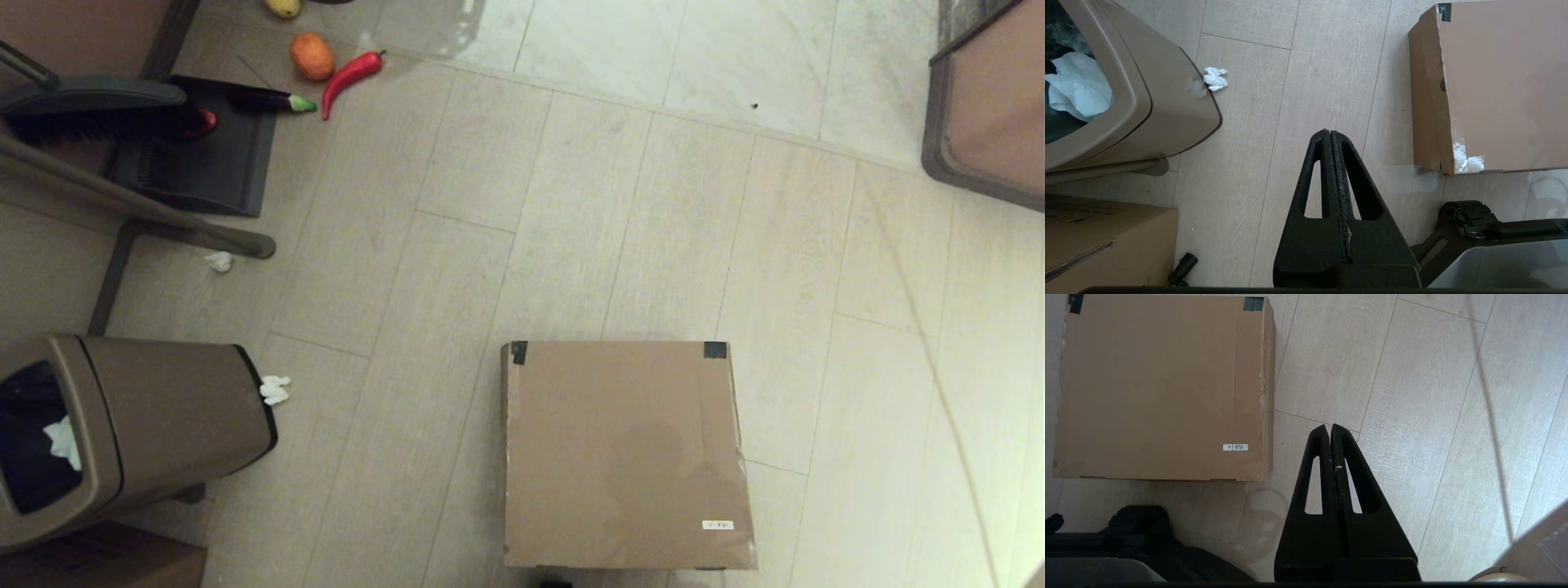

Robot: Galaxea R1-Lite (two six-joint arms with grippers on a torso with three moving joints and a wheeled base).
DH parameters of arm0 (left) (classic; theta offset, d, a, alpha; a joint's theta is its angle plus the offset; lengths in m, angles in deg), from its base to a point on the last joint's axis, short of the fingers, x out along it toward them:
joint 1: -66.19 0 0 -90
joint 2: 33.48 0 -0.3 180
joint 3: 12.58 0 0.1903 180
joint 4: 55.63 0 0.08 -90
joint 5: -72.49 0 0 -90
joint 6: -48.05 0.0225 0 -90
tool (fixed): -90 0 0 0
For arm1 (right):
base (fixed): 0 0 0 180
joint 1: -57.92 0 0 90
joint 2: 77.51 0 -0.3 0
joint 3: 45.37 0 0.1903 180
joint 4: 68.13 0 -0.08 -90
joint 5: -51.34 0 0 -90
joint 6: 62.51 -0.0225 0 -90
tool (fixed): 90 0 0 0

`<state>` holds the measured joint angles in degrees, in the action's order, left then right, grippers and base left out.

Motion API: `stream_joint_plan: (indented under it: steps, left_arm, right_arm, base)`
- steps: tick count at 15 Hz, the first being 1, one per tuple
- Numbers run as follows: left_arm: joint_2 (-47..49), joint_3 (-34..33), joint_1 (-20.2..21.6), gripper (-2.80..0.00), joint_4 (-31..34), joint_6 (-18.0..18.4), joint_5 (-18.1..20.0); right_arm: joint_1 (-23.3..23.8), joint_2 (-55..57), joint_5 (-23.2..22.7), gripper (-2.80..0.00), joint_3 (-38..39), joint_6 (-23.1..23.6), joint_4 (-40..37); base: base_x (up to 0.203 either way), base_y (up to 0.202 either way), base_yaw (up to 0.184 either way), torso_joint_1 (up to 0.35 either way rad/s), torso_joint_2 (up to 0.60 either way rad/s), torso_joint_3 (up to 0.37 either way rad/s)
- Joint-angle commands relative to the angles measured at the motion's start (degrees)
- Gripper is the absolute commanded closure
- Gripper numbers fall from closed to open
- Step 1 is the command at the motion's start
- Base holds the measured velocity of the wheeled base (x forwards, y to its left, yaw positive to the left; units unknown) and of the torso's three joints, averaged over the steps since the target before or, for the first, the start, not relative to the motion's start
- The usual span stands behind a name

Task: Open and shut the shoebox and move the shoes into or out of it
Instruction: Open the shoe box

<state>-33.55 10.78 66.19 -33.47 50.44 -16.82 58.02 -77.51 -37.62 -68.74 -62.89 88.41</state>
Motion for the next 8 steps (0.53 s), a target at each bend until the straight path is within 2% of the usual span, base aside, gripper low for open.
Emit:
stream_joint_plan:
  steps: [1,8]
  left_arm:
    - [0.07,-0.62,0.0,0.0,0.06,0.07,0.29]
    - [0.07,-0.44,0.0,0.0,0.68,0.07,0.37]
  right_arm:
    - [-0.01,0.0,0.02,0.0,0.0,-0.41,0.1]
    - [-0.01,0.0,-0.07,0.0,0.0,-0.06,0.19]
  base:
    - [0.0,0.0,0.0,0.0,0.0,0.0]
    - [0.0,0.0,0.0,0.0,0.0,0.0]
